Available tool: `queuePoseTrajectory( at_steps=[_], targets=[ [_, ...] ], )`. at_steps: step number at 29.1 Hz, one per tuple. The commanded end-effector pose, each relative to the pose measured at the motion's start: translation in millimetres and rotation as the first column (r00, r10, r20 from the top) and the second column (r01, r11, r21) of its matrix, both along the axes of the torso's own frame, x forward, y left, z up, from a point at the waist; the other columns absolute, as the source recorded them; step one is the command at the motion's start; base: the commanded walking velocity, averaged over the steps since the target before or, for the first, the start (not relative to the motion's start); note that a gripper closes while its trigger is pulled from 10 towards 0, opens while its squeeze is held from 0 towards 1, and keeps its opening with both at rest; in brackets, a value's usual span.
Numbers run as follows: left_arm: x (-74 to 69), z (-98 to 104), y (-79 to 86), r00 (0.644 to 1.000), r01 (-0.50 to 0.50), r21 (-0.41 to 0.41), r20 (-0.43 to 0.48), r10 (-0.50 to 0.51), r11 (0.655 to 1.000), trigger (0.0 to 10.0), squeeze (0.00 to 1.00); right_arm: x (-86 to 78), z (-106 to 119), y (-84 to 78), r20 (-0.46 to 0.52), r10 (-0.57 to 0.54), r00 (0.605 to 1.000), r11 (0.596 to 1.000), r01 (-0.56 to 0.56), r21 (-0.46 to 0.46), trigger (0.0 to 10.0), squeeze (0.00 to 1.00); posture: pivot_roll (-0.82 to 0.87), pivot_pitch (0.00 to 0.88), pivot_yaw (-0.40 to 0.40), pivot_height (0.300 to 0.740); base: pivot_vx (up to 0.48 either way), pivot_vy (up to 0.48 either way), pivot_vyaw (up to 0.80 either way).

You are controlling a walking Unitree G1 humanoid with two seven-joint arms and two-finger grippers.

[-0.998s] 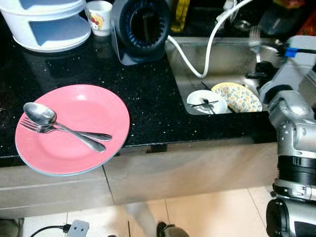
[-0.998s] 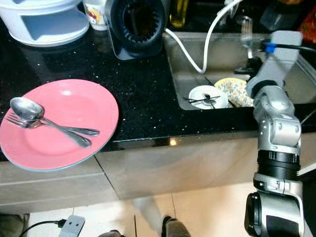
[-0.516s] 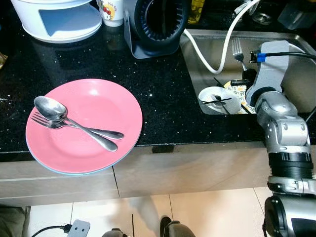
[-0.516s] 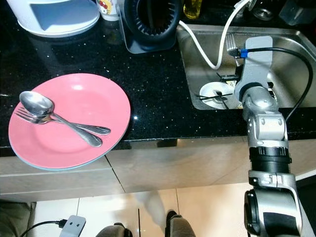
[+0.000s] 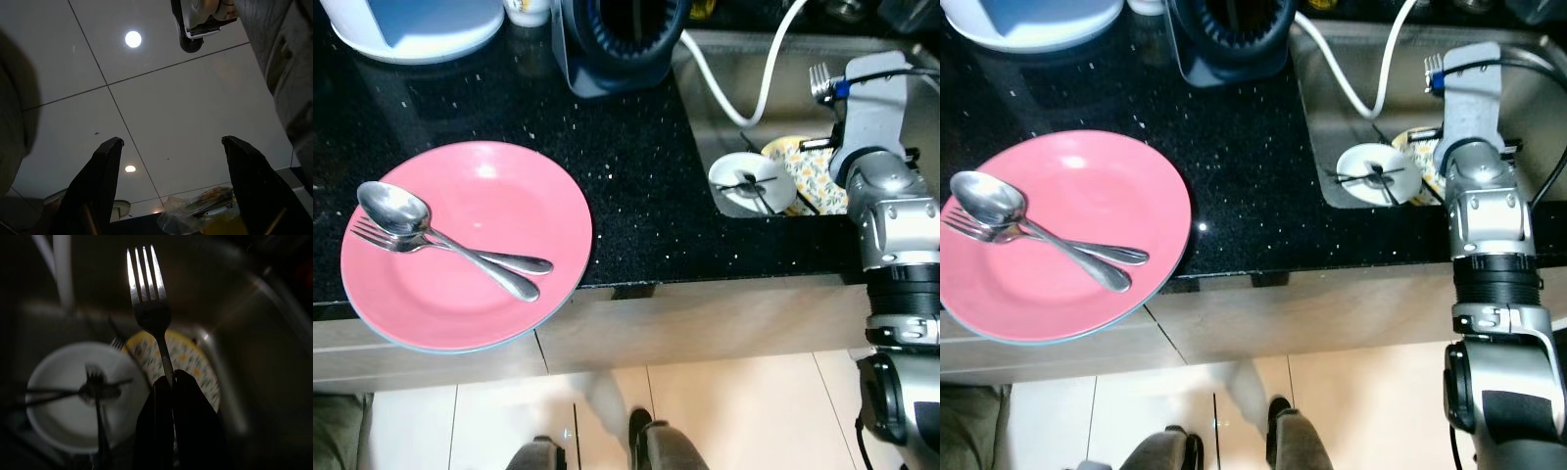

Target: Kitchen organization

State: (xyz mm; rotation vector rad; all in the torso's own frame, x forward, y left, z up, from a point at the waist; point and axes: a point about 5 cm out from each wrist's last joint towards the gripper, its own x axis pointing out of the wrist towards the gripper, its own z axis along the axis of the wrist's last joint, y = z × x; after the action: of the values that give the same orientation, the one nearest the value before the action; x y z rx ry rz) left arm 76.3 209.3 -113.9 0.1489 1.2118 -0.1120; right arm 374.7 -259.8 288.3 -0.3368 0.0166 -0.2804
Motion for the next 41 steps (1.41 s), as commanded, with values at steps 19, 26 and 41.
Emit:
queuePoseTrajectory(
  at_steps=[19, 26, 41],
  targets=[
    [2.4, 0.2, 1.0, 0.998, 0.057, 0.017, -0.018, -0.056, 0.998, 10.0, 0.0, -8.5, 27.2, 2.3, 0.27, 0.089, 0.959, 0.961, -0.154, 0.23, 10.0, 0.27, 0.03, 0.309, -0.058, 0.74, 0.0, 0.0, 0.0],
    [16.0, 7.3, 28.4, 0.987, 0.157, 0.196, -0.05, -0.15, 0.968, 10.0, 0.0, -23.6, 46.7, 20.7, 0.535, 0.261, 0.804, 0.81, -0.484, 0.332, 10.0, 0.0, 0.04, 0.243, -0.051, 0.74, 0.0, 0.0, 0.0],
    [59.5, 23.0, 40.5, 0.99, 0.078, 0.311, 0.086, -0.11, 0.947, 10.0, 0.0, -47.4, 42.2, 77.2, 0.704, 0.507, 0.498, 0.496, -0.836, 0.234, 10.0, 0.0, 0.07, 0.133, -0.039, 0.74, 0.0, 0.0, 0.37]
  ],
)
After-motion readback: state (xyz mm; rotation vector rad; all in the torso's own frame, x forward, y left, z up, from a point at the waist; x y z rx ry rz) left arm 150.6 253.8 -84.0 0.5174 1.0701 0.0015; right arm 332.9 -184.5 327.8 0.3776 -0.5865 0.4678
